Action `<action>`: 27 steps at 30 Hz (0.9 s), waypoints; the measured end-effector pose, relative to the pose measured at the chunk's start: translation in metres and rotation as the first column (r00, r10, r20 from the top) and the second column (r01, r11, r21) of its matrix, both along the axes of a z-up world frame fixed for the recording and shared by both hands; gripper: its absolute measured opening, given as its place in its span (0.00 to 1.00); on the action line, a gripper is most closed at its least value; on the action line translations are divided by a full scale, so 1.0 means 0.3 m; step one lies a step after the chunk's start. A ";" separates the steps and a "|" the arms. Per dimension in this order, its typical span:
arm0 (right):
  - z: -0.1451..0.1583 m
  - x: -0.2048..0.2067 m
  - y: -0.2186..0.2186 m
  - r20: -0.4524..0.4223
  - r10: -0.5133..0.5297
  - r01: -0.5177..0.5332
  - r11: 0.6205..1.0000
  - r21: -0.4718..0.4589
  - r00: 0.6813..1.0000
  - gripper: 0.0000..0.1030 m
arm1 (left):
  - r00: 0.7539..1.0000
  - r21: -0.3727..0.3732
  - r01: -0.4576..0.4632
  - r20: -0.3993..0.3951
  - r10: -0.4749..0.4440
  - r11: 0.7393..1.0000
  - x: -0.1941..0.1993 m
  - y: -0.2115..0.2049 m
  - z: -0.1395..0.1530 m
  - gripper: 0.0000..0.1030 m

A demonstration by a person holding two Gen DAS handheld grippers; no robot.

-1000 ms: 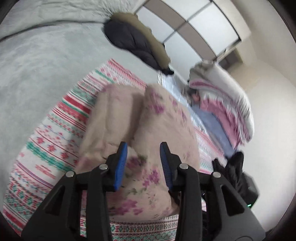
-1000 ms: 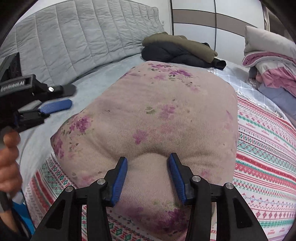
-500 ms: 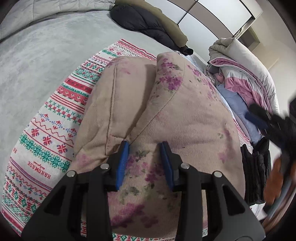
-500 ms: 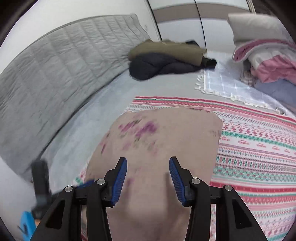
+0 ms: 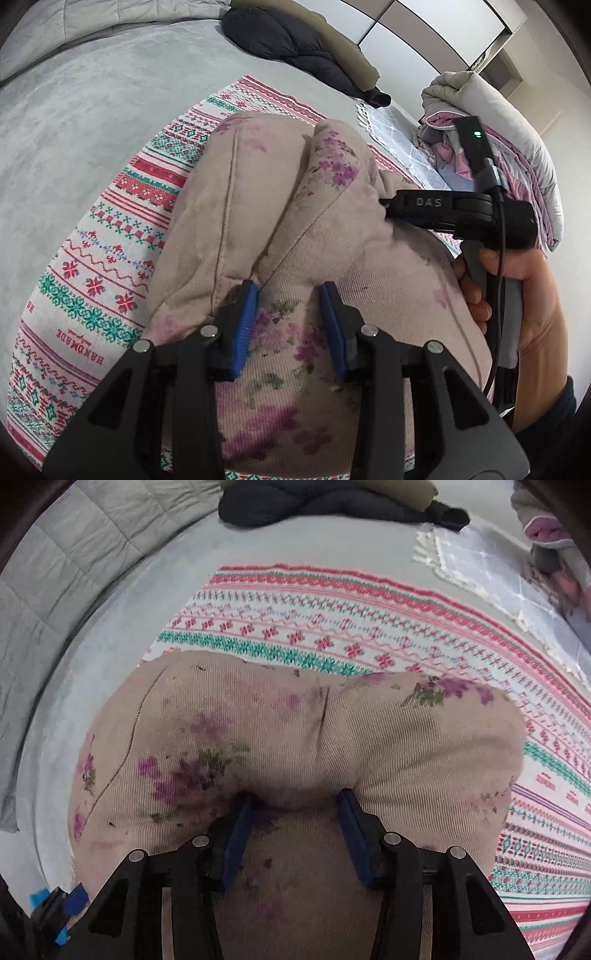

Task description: Fold large clothes

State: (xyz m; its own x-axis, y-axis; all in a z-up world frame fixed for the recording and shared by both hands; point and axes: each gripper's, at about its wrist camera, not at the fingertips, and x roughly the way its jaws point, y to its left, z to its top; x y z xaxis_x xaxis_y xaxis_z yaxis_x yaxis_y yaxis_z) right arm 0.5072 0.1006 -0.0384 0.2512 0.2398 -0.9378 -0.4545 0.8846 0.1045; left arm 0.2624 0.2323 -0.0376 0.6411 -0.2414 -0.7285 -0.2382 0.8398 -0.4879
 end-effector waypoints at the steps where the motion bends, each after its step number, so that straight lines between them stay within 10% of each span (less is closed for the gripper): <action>1: 0.031 -0.020 -0.010 0.032 -0.003 0.003 1.000 -0.003 0.999 0.48 | 1.000 -0.016 0.005 0.005 -0.004 1.000 -0.005 0.005 -0.001 0.38; 9: 0.304 -0.450 -0.188 0.185 0.080 -0.083 0.997 0.007 0.979 0.48 | 1.000 -0.060 0.008 0.014 -0.007 0.998 -0.018 0.023 -0.007 0.38; 22: 0.096 -0.688 -0.292 0.297 -0.007 -0.027 0.994 0.110 0.955 0.49 | 1.000 0.044 0.003 0.006 -0.003 0.999 -0.006 -0.036 -0.009 0.39; 27: 0.137 -0.678 -0.302 0.261 -0.066 0.024 0.986 0.162 0.963 0.49 | 0.998 -0.107 0.018 0.062 -0.011 0.994 -0.042 0.046 0.012 0.39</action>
State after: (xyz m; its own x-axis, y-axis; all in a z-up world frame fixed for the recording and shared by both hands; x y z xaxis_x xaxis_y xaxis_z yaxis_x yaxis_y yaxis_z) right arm 0.3038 0.0099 0.0026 0.4988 0.3605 -0.7882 -0.4444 0.8871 0.1245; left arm 0.2498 0.2462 -0.0338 0.6797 -0.3260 -0.6570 -0.1932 0.7846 -0.5892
